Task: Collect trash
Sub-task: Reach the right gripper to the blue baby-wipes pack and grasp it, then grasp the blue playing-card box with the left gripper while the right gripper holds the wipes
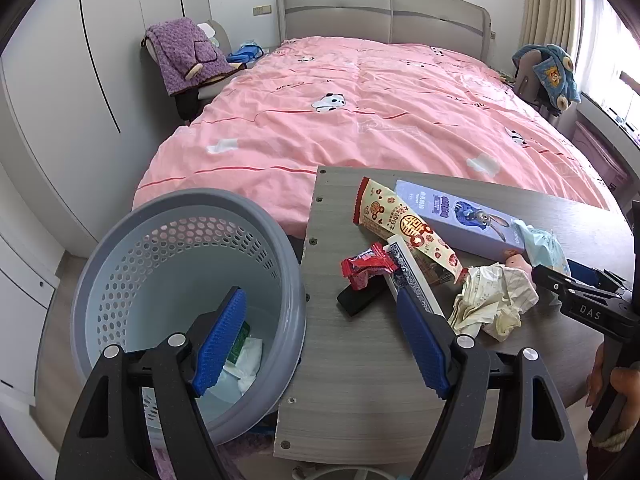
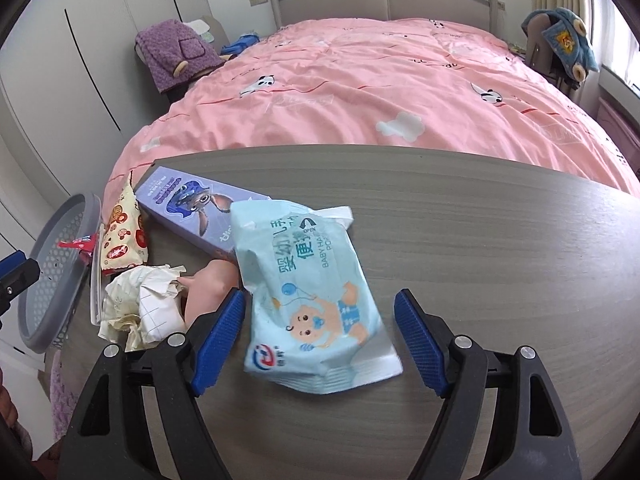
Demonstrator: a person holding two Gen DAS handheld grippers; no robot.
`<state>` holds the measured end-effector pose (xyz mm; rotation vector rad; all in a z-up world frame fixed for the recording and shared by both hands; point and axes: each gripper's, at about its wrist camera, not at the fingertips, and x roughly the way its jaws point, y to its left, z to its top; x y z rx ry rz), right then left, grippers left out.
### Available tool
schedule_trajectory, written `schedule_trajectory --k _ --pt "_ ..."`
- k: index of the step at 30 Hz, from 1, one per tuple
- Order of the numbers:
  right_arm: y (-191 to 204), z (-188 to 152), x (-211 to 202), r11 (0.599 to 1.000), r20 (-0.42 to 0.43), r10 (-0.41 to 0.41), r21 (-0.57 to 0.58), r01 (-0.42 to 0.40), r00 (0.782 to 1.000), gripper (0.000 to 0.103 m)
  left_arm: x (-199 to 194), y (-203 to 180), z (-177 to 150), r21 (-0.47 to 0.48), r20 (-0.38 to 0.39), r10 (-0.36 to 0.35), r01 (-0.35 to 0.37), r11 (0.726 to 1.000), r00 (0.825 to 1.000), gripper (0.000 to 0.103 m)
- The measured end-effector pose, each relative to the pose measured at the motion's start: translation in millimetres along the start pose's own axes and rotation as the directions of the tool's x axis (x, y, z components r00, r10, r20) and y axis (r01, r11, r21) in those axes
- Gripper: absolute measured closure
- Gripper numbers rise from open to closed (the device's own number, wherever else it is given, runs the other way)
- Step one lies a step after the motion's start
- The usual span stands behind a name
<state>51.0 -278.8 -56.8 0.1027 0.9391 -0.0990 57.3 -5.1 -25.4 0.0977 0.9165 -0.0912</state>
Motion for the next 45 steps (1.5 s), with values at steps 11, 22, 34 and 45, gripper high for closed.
schedule_trajectory --k 11,22,34,45 --pt "-4 -4 -1 0.999 0.011 0.028 0.038 -0.028 1.0 0.043 8 3 -3 -0.009 -0.029 -0.021 0.021 1.0 0.999 0.029" --pt "-15 -25 -38 0.99 0.078 0.035 0.135 -0.045 0.996 0.043 19 -16 -12 0.021 -0.064 -0.057 0.058 0.998 0.996 0.029" --pt "-12 -47 -65 0.988 0.127 0.04 0.143 -0.058 0.991 0.043 42 -41 -11 -0.017 -0.1 -0.061 0.059 0.998 0.993 0.029" --pt "-18 -52 -67 0.983 0.136 0.066 0.16 -0.087 0.989 0.043 58 -44 -7 -0.069 -0.116 -0.057 0.049 0.996 0.992 0.029"
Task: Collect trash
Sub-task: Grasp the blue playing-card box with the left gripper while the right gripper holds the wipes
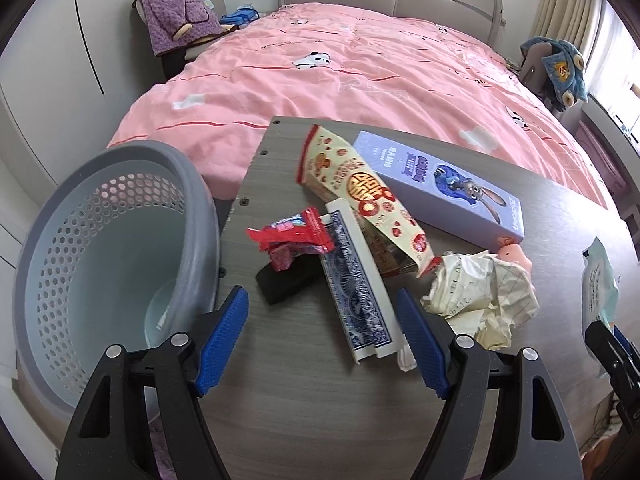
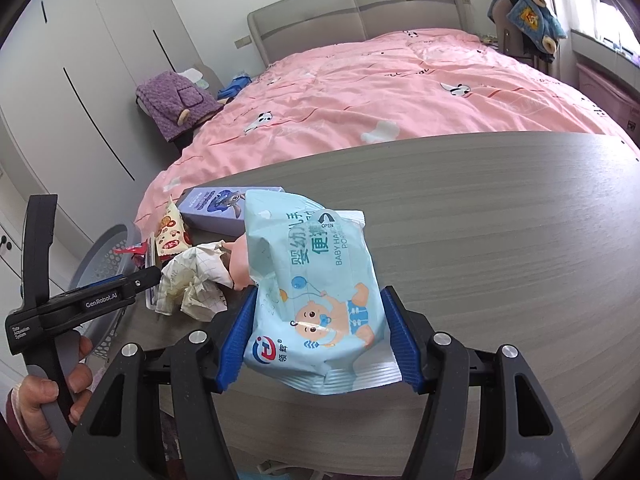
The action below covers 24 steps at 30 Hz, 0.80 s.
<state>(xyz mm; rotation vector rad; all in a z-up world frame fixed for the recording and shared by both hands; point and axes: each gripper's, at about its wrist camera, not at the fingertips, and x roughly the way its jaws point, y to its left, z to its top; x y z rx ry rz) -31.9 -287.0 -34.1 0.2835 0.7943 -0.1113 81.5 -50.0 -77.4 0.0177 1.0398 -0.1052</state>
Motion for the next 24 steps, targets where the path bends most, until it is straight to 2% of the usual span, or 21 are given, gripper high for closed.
schedule_trajectory --k 1,4,7,9,14,24 --pt "-1 1 0 1.0 0.001 0.001 0.002 -0.001 1.0 0.043 1 -1 0 0.0 -0.002 -0.005 0.005 1.0 1.0 0.03" --pt "-2 1 -1 1.0 0.004 0.003 0.006 -0.003 1.0 0.043 5 -4 1 0.0 -0.017 -0.018 0.018 1.0 1.0 0.044" --pt "-2 0 -1 1.0 0.006 0.004 0.01 -0.004 1.0 0.043 12 -5 1 -0.007 -0.043 -0.04 0.04 0.999 0.998 0.059" --pt "-2 -1 -2 1.0 0.007 0.003 0.012 -0.003 1.0 0.043 14 -6 1 -0.007 -0.055 -0.055 0.055 0.998 0.997 0.073" --pt "-1 0 -2 1.0 0.009 0.002 0.017 -0.002 1.0 0.043 10 -9 -2 0.018 -0.049 -0.08 0.08 0.997 0.996 0.079" --pt "1 -1 -6 1.0 0.021 0.002 0.015 -0.003 1.0 0.043 -26 -27 5 0.108 0.036 -0.117 0.112 0.988 0.992 0.079"
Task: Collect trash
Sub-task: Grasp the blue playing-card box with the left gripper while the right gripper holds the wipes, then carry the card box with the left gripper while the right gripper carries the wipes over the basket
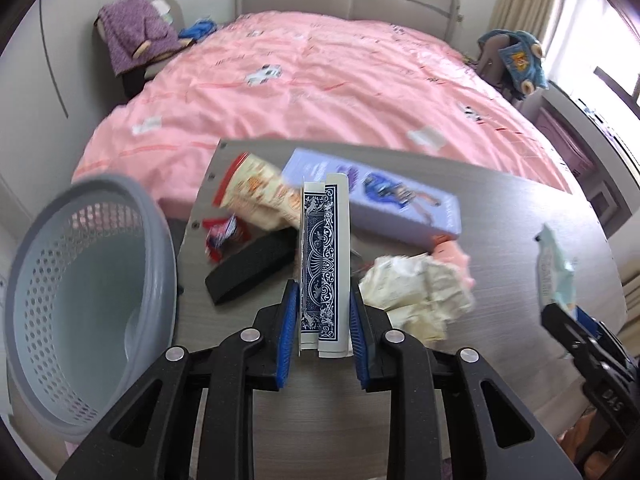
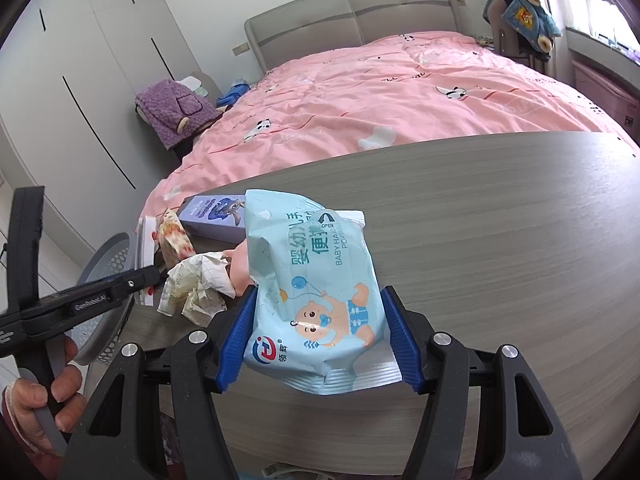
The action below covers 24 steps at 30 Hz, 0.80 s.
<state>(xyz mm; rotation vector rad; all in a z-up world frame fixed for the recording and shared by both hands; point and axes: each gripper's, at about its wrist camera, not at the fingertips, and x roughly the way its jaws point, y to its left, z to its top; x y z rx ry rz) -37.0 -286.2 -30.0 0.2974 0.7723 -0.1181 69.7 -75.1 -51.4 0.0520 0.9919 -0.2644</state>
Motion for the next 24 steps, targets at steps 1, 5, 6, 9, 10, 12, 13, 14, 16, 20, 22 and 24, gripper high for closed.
schedule_trajectory --k 1,5,6,9,10,12,13,14,16,20,22,24 --pt "0 0 -1 1.0 0.002 -0.001 0.0 0.001 1.0 0.043 -5 -3 1 0.012 0.012 -0.003 0.002 1.0 1.0 0.079" --pt "3 1 -5 1.0 0.009 -0.001 -0.004 0.001 1.0 0.043 -21 -9 2 0.043 0.051 -0.003 0.001 0.999 0.999 0.079" --pt "4 2 -6 1.0 0.012 -0.001 -0.007 0.001 1.0 0.043 -24 -9 2 0.047 0.059 -0.001 -0.001 0.999 0.998 0.079" --pt "10 5 -9 1.0 0.019 0.001 -0.018 -0.001 1.0 0.043 -36 -2 3 0.045 0.085 0.011 -0.014 0.999 0.996 0.079" --pt "13 6 -10 1.0 0.022 0.004 -0.022 -0.003 1.0 0.043 -40 2 4 0.041 0.093 0.019 -0.023 0.999 0.995 0.079" --pt "20 8 -12 0.999 0.025 0.01 -0.035 -0.009 1.0 0.043 -46 10 3 0.033 0.105 0.031 -0.035 0.999 0.994 0.079" --pt "23 9 -13 0.999 0.026 0.014 -0.04 -0.013 1.0 0.043 -49 15 3 0.028 0.112 0.044 -0.047 0.999 0.993 0.079" --pt "29 10 -13 0.999 0.027 0.02 -0.048 -0.018 0.999 0.043 -52 21 2 0.024 0.119 0.056 -0.059 0.998 0.991 0.079" --pt "38 11 -13 0.998 0.028 0.029 -0.064 -0.027 0.999 0.043 -57 31 -1 0.014 0.129 0.077 -0.08 0.997 0.989 0.079" --pt "63 12 -12 0.993 0.023 0.056 -0.107 -0.053 0.998 0.043 -63 57 -6 -0.022 0.136 0.105 -0.103 0.994 0.985 0.079" --pt "77 11 -9 0.99 0.017 0.065 -0.13 -0.062 0.998 0.043 -65 69 -10 -0.039 0.138 0.118 -0.113 0.993 0.983 0.079" --pt "90 11 -5 0.986 0.007 0.075 -0.15 -0.073 0.997 0.043 -67 83 -14 -0.057 0.137 0.126 -0.119 0.991 0.982 0.079"
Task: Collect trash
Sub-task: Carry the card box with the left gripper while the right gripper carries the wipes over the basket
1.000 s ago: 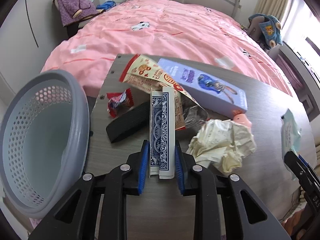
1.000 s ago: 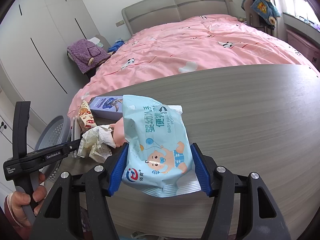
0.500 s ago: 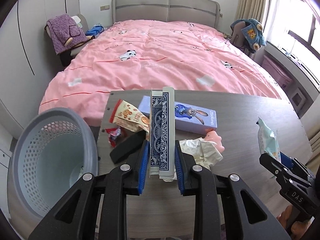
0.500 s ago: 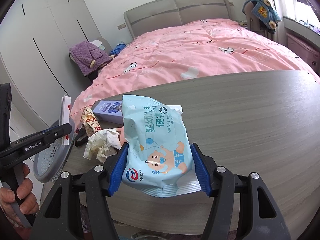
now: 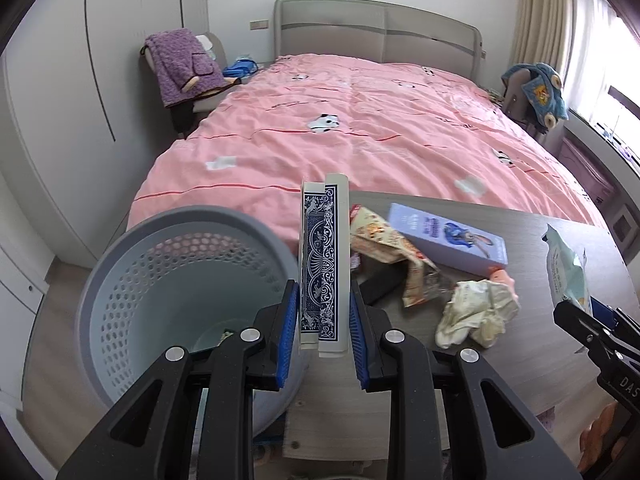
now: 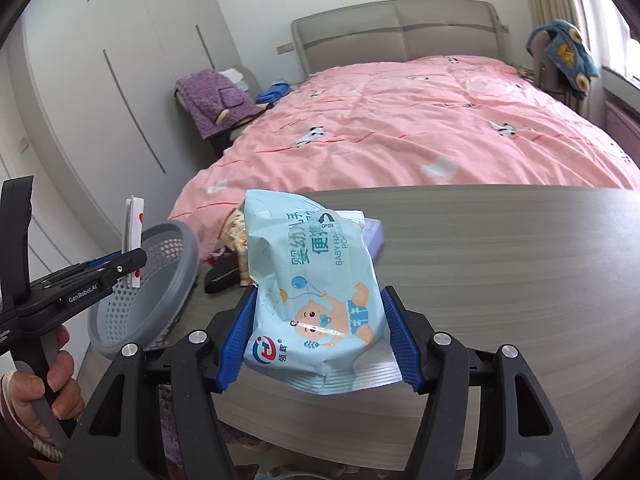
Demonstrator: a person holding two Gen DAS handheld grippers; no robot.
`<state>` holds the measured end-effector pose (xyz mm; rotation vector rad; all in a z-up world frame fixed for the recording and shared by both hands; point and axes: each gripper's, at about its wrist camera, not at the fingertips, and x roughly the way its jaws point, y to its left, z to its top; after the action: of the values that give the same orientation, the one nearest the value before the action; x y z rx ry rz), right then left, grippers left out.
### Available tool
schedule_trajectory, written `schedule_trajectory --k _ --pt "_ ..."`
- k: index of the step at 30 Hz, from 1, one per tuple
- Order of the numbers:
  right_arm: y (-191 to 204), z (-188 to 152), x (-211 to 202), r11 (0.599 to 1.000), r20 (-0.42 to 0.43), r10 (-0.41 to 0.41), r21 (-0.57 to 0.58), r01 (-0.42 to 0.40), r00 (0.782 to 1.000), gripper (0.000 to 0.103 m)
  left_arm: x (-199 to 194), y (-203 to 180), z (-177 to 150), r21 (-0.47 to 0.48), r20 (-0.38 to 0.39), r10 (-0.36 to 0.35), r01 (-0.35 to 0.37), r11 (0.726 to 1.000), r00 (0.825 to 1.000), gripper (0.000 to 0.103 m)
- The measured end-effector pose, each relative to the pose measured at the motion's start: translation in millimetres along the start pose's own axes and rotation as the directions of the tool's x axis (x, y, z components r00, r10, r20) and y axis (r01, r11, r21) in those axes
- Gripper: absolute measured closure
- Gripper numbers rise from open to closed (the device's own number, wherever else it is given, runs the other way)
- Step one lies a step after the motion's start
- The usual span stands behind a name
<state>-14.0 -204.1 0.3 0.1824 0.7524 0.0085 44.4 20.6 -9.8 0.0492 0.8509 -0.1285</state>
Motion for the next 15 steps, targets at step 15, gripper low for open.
schedule_trajectory --k 15 --pt "95 8 54 0.987 -0.091 0.085 -0.132 -0.096 0.992 0.043 10 83 -22 -0.098 -0.037 0.032 -0.036 0.995 0.999 0.079"
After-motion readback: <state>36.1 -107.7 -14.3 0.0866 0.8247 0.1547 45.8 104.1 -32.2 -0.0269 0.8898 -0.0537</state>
